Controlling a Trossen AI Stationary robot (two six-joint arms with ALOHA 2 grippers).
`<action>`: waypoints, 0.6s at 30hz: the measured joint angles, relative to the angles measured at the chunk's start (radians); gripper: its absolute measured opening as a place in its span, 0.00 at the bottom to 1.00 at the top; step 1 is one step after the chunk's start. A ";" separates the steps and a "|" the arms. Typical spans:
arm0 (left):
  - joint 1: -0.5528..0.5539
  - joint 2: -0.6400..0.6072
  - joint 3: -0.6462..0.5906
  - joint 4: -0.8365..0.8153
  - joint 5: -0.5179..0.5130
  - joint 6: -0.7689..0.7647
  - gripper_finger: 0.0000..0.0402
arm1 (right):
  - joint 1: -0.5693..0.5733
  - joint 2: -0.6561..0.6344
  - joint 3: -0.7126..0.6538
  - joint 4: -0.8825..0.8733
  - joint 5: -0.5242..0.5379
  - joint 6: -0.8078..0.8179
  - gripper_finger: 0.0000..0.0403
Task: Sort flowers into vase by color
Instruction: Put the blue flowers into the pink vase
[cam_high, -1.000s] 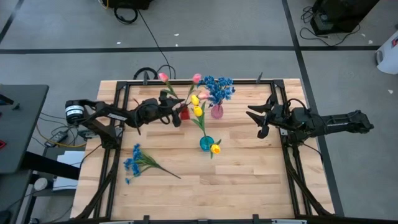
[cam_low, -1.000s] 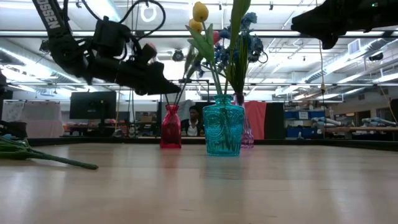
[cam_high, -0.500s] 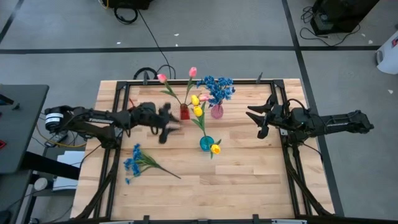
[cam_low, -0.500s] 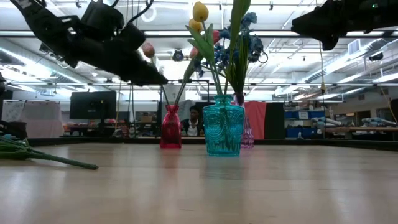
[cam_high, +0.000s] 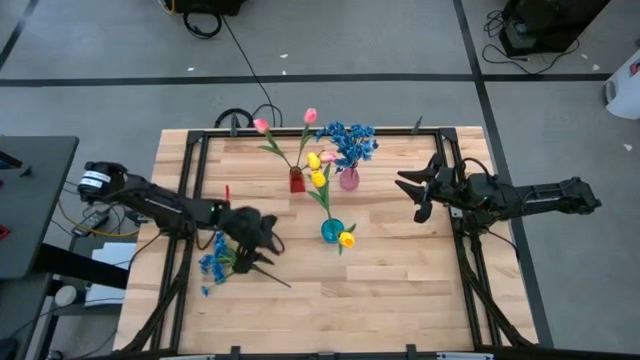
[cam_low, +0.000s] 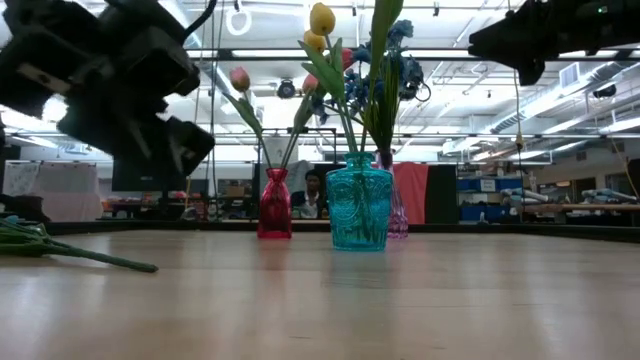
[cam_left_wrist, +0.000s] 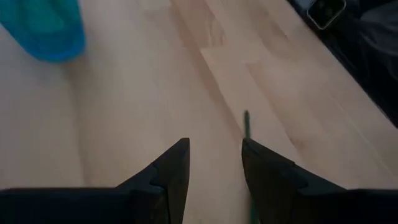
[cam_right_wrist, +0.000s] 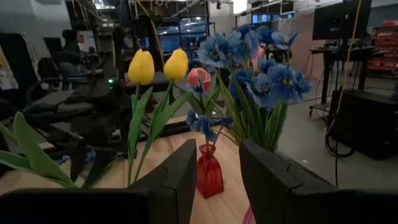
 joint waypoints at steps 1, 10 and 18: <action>-0.024 0.007 0.000 -0.006 -0.014 -0.012 0.38 | 0.000 0.000 0.000 -0.006 0.002 0.004 0.33; -0.243 0.042 0.000 -0.183 -0.197 -0.025 0.38 | 0.000 0.005 -0.033 -0.006 0.005 0.090 0.33; -0.343 0.042 0.000 -0.278 -0.388 -0.054 0.37 | 0.007 0.019 -0.047 0.044 0.003 0.116 0.33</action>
